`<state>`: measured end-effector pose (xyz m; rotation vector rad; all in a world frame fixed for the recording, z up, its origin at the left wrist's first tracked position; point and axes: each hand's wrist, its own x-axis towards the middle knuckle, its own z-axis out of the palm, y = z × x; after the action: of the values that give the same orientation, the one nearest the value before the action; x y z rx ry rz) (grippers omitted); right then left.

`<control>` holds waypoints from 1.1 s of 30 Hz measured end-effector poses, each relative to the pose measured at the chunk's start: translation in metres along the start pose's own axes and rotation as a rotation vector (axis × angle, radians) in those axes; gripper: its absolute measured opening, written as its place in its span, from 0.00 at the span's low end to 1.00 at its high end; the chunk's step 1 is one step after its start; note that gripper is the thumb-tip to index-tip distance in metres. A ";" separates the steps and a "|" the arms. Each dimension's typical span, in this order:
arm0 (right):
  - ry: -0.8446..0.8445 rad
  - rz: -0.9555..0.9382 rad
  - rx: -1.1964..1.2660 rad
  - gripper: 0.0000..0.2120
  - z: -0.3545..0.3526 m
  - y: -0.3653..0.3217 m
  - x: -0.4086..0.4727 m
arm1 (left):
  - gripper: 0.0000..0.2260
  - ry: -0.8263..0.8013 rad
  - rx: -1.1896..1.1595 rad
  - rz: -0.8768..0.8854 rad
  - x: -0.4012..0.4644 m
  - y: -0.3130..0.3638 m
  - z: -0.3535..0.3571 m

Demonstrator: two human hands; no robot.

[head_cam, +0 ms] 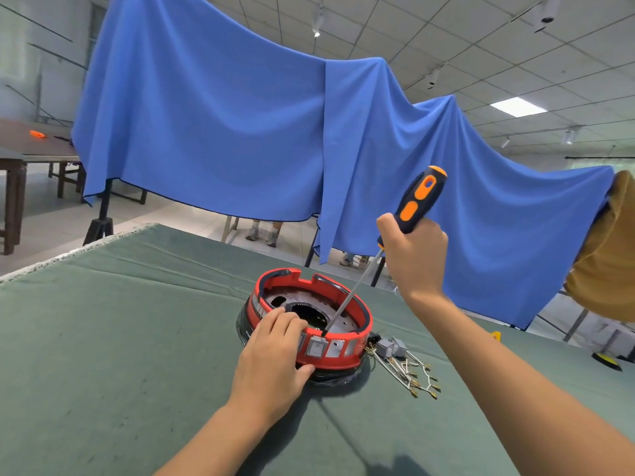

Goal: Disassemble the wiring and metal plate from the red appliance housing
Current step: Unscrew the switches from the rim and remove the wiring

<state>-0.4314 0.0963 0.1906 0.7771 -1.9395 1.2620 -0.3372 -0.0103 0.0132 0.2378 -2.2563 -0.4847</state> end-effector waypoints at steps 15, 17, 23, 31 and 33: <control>-0.092 0.034 -0.255 0.16 0.014 0.022 -0.001 | 0.25 0.001 0.024 0.013 -0.001 -0.001 0.003; -0.109 -0.005 -0.289 0.17 0.025 0.026 -0.007 | 0.25 0.005 0.022 0.015 -0.002 -0.002 0.004; -0.080 0.059 -0.203 0.15 0.019 0.027 0.004 | 0.24 0.025 0.024 0.022 -0.001 -0.002 0.005; 0.144 0.120 0.032 0.13 -0.015 0.027 0.004 | 0.24 -0.015 0.080 0.013 0.000 0.004 0.001; 0.149 0.090 0.068 0.13 -0.018 0.022 0.002 | 0.24 -0.026 0.088 0.008 0.000 0.006 0.000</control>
<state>-0.4460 0.1210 0.1861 0.6165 -1.8370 1.4047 -0.3368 -0.0051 0.0154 0.2686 -2.3056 -0.3862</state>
